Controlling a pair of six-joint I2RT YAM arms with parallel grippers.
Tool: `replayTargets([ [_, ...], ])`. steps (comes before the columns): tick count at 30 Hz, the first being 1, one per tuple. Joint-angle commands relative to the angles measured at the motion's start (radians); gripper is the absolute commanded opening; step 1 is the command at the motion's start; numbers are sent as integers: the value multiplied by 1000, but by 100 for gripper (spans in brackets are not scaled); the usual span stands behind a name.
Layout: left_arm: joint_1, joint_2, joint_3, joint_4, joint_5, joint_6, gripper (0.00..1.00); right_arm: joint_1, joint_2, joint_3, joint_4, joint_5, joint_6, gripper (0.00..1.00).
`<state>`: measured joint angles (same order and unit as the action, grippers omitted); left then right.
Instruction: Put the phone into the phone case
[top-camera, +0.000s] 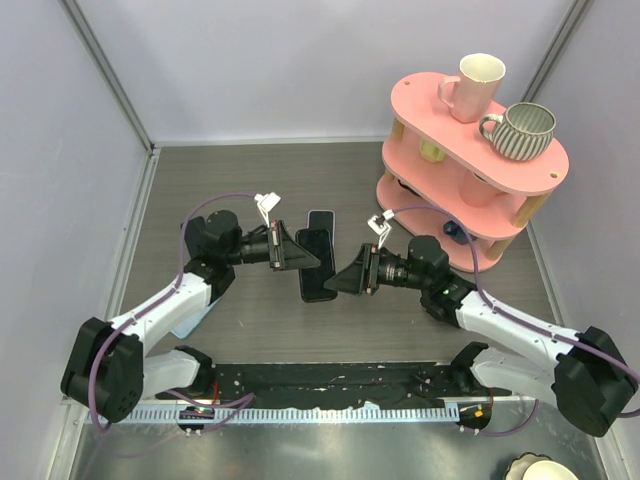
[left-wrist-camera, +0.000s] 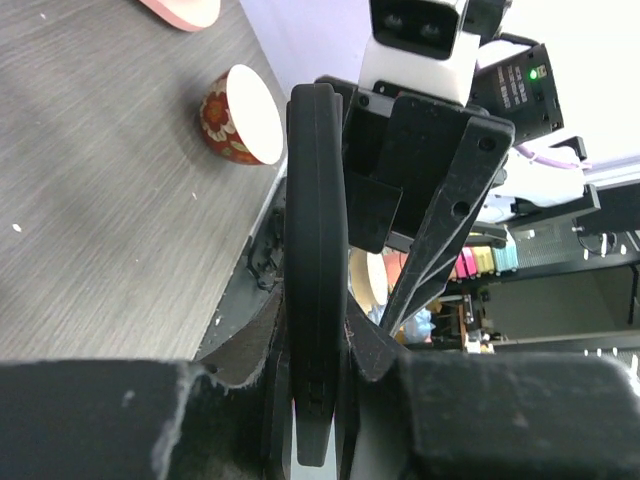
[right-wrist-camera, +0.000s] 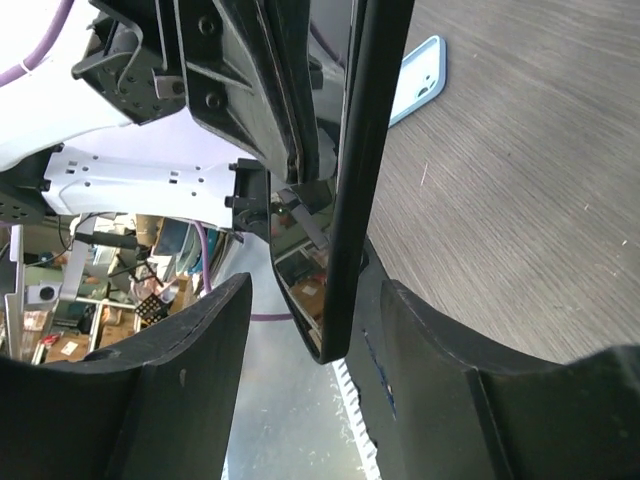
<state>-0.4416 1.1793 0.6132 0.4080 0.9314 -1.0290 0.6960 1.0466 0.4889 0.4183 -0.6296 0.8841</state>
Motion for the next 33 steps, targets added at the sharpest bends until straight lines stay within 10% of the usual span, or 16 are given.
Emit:
replayTargets([
  [1, -2, -18, 5, 163, 96, -77, 0, -18, -30, 92, -55, 68, -65, 62],
  [12, -45, -26, 23, 104, 161, -31, 0, -84, 88, 212, 72, -19, 19, 65],
  [23, -51, -3, 66, -83, 115, 85, 0, -85, 113, 292, 1, -30, -32, 1],
  [26, -51, 8, 92, -170, 99, 130, 0, -85, 93, 346, -142, 10, -114, 1],
  [31, -51, 8, 85, -118, 110, 101, 0, -85, 79, 359, -125, -31, -77, 52],
  [33, -51, 2, 86, -118, 109, 99, 0, -85, 64, 347, -102, -33, -48, 56],
])
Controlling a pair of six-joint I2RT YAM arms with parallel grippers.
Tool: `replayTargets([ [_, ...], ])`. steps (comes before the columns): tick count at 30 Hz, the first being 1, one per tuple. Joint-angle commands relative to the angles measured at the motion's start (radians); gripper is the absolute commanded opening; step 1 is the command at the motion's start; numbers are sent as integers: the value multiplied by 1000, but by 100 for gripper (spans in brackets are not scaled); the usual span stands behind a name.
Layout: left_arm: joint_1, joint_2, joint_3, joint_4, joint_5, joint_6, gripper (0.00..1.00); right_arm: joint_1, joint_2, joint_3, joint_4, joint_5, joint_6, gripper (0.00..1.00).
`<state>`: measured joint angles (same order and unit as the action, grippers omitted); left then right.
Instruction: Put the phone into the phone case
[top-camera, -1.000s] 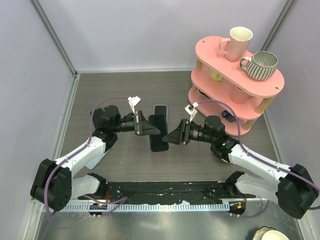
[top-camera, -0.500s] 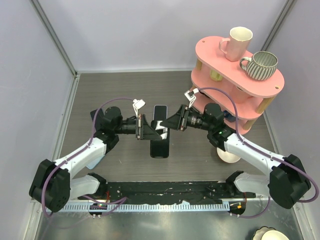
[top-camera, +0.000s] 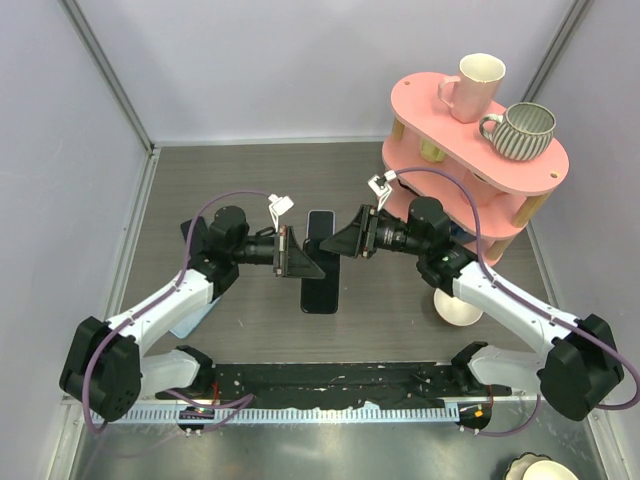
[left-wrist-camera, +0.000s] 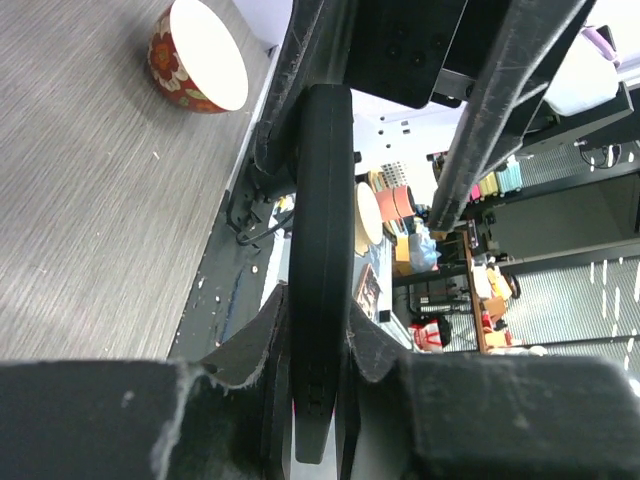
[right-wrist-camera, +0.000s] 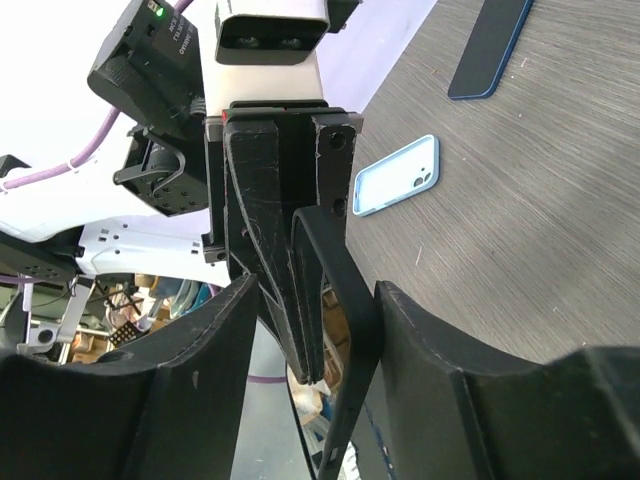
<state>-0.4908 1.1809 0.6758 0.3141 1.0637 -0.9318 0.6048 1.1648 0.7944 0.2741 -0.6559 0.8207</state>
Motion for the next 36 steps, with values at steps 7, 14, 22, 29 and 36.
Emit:
replayTargets([
  [7, -2, 5, 19, -27, -24, 2, 0, 6, -42, -1, 166, -39, 92, 12],
  [14, -2, 22, 39, -121, -53, 59, 0, 6, -70, 17, 82, -21, 17, 9],
  [22, -3, -29, 10, 61, -57, -27, 0, 6, -137, -99, 181, -54, 115, 62],
  [29, -3, -30, -13, 261, -74, -185, 0, 9, -157, -218, 318, -67, 218, 49],
  [36, -3, -15, -30, 304, -85, -222, 0, 35, -125, -256, 425, -60, 253, 27],
])
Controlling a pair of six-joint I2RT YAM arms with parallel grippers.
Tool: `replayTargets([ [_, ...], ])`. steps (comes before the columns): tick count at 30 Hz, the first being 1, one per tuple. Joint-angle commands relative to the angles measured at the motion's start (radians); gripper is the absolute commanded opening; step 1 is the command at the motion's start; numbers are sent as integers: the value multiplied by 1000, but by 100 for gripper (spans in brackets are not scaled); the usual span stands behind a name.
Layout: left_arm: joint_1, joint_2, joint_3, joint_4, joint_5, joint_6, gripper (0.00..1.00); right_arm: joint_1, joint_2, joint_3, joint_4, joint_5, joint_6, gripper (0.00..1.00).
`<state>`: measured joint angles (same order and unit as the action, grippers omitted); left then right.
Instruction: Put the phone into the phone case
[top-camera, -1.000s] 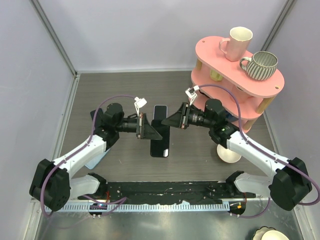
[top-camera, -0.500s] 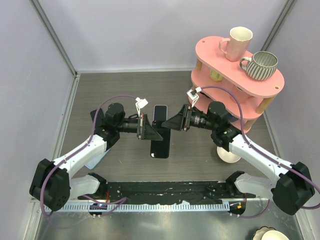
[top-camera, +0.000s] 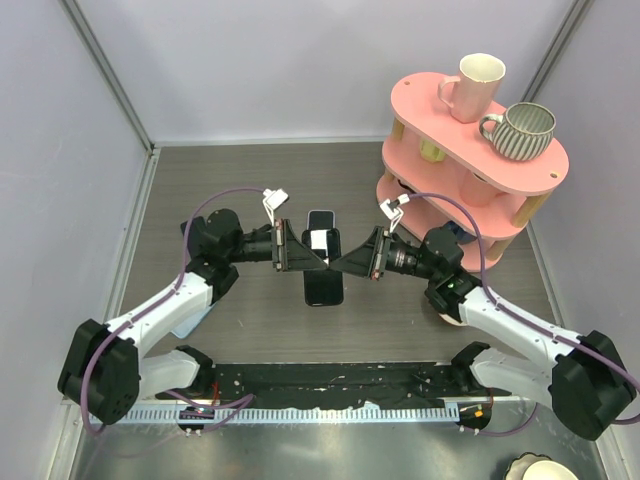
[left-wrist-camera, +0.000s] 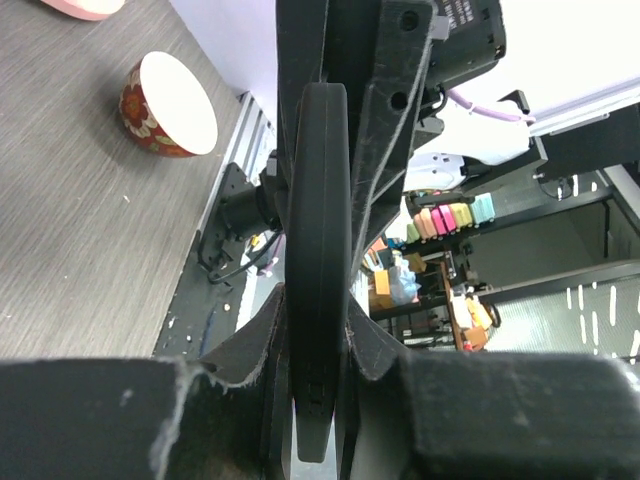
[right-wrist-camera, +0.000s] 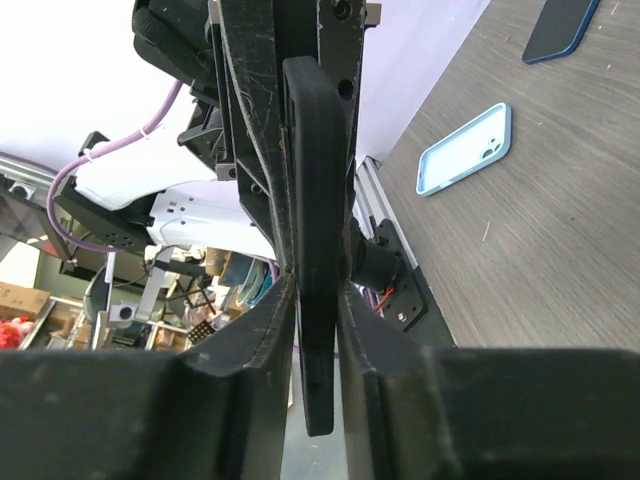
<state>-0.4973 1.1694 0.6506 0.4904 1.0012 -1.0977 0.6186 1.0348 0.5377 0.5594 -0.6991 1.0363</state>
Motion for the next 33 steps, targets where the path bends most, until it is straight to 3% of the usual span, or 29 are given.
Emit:
replayTargets([
  [1, 3, -2, -8, 131, -23, -56, 0, 23, 5, -2, 145, -16, 34, 22],
  [2, 3, -2, -14, 131, -21, -56, 0, 24, 4, -4, 145, -11, 33, 11],
  [3, 3, -7, -16, 131, -21, -54, 0, 24, 1, -5, 137, 1, 25, 6],
  [7, 3, -10, -20, 119, -15, -27, 1, 27, -42, 34, -7, 26, -103, 1],
  [8, 3, -10, -14, 81, -16, -10, 8, 27, -51, 47, -47, 27, -131, 1],
  [9, 3, -13, -9, 57, -21, 5, 23, 29, -61, 56, -108, 27, -156, 1],
  [12, 3, -22, -5, 30, -36, 42, 43, 29, -99, 56, -133, 15, -228, 1],
  [15, 3, -20, 3, 36, -21, 48, 48, 27, -136, 30, -124, 24, -251, 1],
  [17, 3, -19, 7, 45, -9, 48, 44, 29, -148, 16, -105, 27, -243, 1],
  [18, 3, -13, 7, 51, -6, 47, 27, 29, -151, 12, -84, 29, -231, 1],
  [21, 3, -10, 4, 83, 7, 29, 0, 29, -141, 16, -85, 21, -226, 1],
  [24, 3, -20, 6, 86, 22, 32, 0, 29, -130, 36, -120, 39, -228, 20],
  [27, 3, -25, 12, 74, 56, 42, 0, 27, -117, 70, -116, 53, -211, 31],
  [28, 3, -30, 17, 56, 60, 56, 0, 27, -110, 80, -115, 61, -191, 45],
  [30, 3, -31, 23, 39, 77, 68, 0, 27, -104, 117, -119, 96, -180, 52],
  [33, 3, -31, 29, 5, 83, 82, 0, 24, -90, 166, -136, 137, -167, 53],
])
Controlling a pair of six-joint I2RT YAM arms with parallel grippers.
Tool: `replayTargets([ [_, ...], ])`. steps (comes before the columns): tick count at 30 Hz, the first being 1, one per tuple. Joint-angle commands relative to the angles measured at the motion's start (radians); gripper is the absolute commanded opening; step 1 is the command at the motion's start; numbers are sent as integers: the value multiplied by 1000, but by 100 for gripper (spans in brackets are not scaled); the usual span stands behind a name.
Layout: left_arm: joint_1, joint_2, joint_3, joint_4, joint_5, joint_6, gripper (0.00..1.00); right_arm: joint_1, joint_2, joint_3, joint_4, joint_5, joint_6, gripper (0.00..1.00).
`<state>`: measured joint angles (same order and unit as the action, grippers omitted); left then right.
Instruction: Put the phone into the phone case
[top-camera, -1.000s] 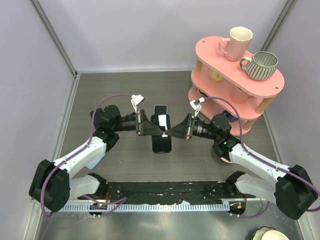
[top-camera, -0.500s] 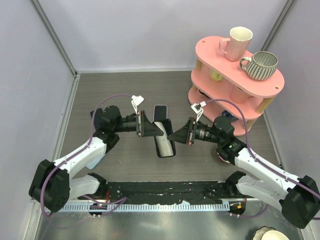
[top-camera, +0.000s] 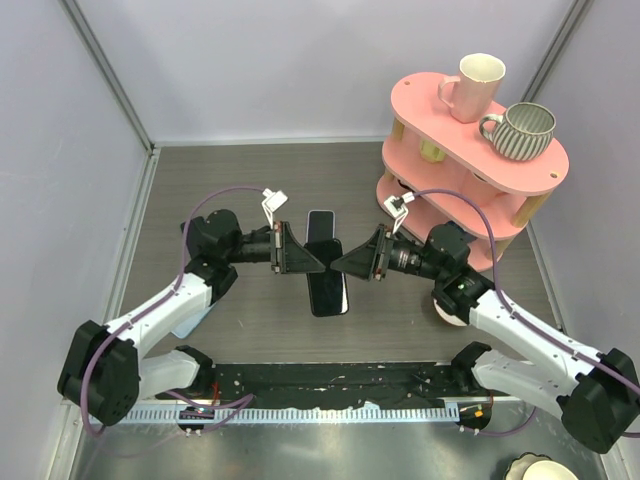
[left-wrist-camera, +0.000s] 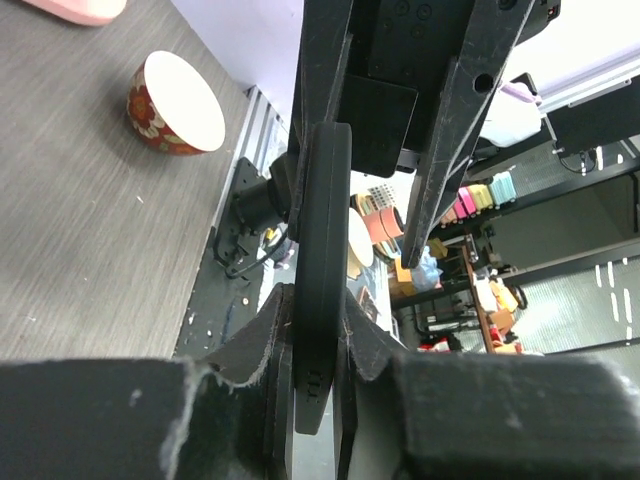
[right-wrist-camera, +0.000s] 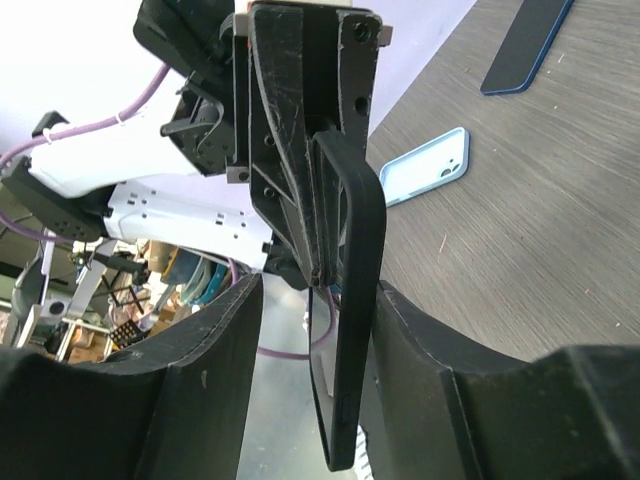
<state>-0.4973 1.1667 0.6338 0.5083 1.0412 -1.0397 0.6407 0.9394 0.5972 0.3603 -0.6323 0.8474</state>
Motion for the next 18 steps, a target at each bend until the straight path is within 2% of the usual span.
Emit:
replayTargets([
  [1, 3, -30, 46, -20, 40, 24, 0, 1, 24, 121, 62, 68, 19, 50],
  [3, 3, -30, 44, -28, 34, 24, 0, 1, 44, 165, 37, 62, 12, 42],
  [4, 3, -30, 43, -33, 25, 21, 0, 1, 56, 177, 22, 56, 6, 33],
  [6, 3, -22, 47, -54, 11, 23, 0, 1, 78, 196, 11, 45, -10, 23],
  [7, 3, -18, 61, -107, 5, 33, 0, 1, 81, 197, 2, 52, -22, 13],
  [8, 3, -7, 67, -137, -3, 52, 0, 1, 81, 199, -13, 55, -43, 9],
  [10, 3, -1, 81, -194, -16, 64, 0, 1, 78, 197, -18, 56, -62, 1],
  [12, 3, 5, 83, -209, -30, 81, 1, 1, 72, 205, -52, 69, -89, 1],
  [13, 3, 7, 89, -232, -33, 89, 7, 1, 70, 207, -58, 69, -94, 1],
  [14, 3, 7, 93, -255, -52, 102, 30, 1, 67, 208, -69, 74, -96, 1],
  [15, 3, 4, 110, -324, -69, 143, 40, 1, 64, 211, -72, 72, -97, 1],
  [18, 6, -21, 141, -449, -148, 237, 56, 1, 56, 219, -104, 86, -100, 1],
])
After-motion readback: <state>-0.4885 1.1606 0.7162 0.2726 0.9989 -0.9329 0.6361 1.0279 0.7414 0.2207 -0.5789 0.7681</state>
